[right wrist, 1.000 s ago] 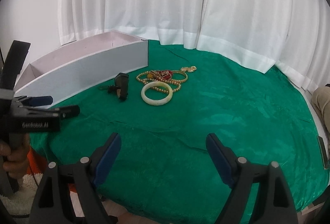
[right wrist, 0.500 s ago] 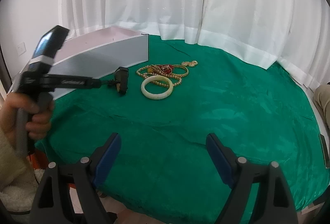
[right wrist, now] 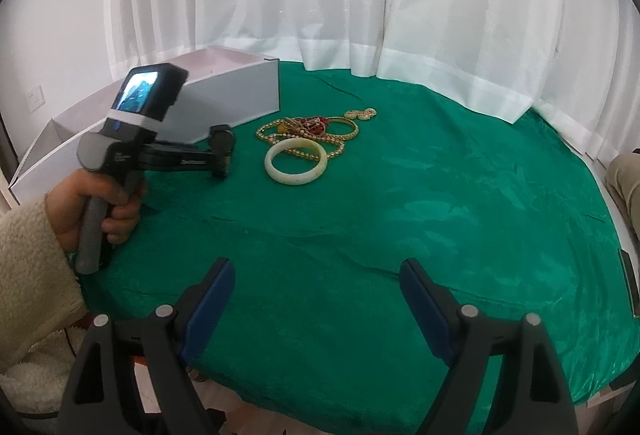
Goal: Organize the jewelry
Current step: 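Grasp the small dark beaded pendant with the left tool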
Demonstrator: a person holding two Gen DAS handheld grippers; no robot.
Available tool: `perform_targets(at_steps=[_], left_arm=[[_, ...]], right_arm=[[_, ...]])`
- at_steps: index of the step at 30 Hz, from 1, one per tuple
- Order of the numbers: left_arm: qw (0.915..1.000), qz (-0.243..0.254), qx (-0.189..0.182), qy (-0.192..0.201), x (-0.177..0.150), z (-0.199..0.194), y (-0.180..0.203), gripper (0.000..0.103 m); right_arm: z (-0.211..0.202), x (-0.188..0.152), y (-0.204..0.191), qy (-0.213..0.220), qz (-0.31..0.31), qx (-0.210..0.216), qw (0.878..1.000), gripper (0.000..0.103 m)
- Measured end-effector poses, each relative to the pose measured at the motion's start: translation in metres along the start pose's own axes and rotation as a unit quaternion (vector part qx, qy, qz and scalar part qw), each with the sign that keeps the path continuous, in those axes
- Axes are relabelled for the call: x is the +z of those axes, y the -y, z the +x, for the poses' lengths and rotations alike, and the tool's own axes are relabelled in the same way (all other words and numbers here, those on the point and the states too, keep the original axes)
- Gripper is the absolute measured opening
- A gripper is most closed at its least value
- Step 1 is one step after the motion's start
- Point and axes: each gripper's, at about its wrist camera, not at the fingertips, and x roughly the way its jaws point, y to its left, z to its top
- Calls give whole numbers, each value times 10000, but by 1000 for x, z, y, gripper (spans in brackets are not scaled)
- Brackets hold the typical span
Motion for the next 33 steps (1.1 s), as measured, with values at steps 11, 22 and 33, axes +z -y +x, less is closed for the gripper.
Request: perform_targets(at_steps=[11,22,33], left_arm=[[9993,78,-351,-45,-48,-55,-5,23],[9990,174,-421,-14,-56,-56,-1,46],[9983,-163,-560,15,-52,-55,-9,14]], right_arm=[[-1,-1,-4,-5,-37,50,10000,86],[-5,-1,-19,-16,-219,51,9997,86],[-5,-2,-20,-64,-176,79,9998,86]])
